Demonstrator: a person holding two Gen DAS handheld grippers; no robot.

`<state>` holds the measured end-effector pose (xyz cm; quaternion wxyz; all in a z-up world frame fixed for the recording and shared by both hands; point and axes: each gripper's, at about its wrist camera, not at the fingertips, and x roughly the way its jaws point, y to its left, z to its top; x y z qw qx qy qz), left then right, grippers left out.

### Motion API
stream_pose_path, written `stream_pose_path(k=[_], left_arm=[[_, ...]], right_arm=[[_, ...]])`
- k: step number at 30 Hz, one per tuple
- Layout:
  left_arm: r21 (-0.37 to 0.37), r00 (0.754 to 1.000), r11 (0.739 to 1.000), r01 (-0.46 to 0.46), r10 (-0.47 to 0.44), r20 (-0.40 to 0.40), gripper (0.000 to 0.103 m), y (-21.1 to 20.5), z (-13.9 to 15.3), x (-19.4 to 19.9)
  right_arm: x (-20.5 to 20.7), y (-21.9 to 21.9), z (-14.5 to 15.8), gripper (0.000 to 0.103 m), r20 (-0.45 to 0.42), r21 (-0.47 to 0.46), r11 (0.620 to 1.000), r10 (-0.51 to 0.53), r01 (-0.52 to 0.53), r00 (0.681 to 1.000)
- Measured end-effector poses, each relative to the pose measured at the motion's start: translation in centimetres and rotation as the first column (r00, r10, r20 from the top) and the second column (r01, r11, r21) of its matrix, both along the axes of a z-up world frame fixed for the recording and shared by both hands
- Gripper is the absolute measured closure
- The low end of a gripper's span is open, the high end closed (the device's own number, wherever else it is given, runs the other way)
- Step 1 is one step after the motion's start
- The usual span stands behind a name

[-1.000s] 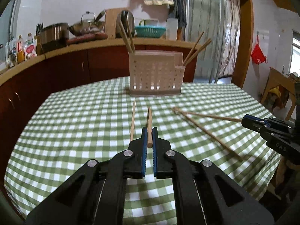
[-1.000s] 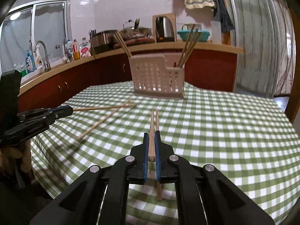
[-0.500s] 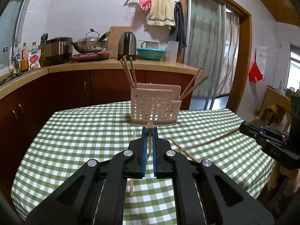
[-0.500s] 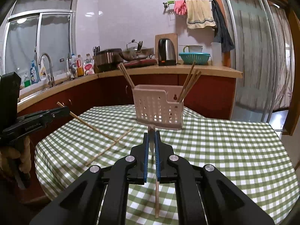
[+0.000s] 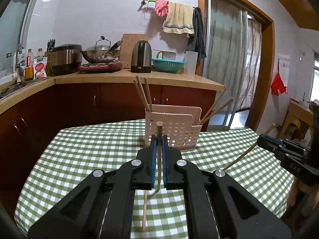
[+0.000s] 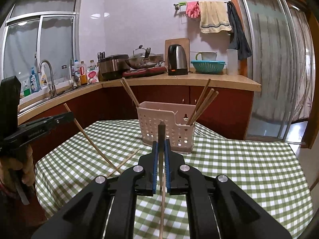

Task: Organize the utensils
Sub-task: 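Lift both held chopsticks and carry them over the beige basket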

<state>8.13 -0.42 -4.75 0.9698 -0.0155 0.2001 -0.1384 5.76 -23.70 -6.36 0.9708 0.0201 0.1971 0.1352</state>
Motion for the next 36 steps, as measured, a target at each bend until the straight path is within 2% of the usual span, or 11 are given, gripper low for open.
stream_pose_path(k=[11,17,21,29,36], left_arm=[[0.001,1.0,1.0,0.001,-0.001,0.019,0.097,-0.8,0.3,1.9],[-0.018,0.999,1.0,0.018,-0.018,0.043,0.097,-0.7,1.9,2.0],[-0.037,0.996,0.998,0.042,-0.039,0.085,0.097,-0.8,4.1,2.4],[-0.058,0.972,0.995,0.079,-0.064,0.224,0.097,-1.8,10.0,4.0],[-0.034,0.956,0.997,0.066,-0.054,0.287,0.097,-3.4,12.1,7.7]], right_arm=[[1.9,0.6,0.6,0.096,0.012,0.01,1.0,0.016,-0.016,1.0],[2.2,0.1,1.7,0.096,0.029,0.039,0.999,0.026,-0.028,0.999],[2.3,-0.6,3.7,0.096,0.076,0.063,0.997,0.032,-0.037,0.997],[3.6,-1.7,9.5,0.096,0.251,0.066,0.997,0.008,-0.026,0.968],[7.8,-2.1,11.8,0.096,0.326,0.068,0.998,-0.016,-0.006,0.945]])
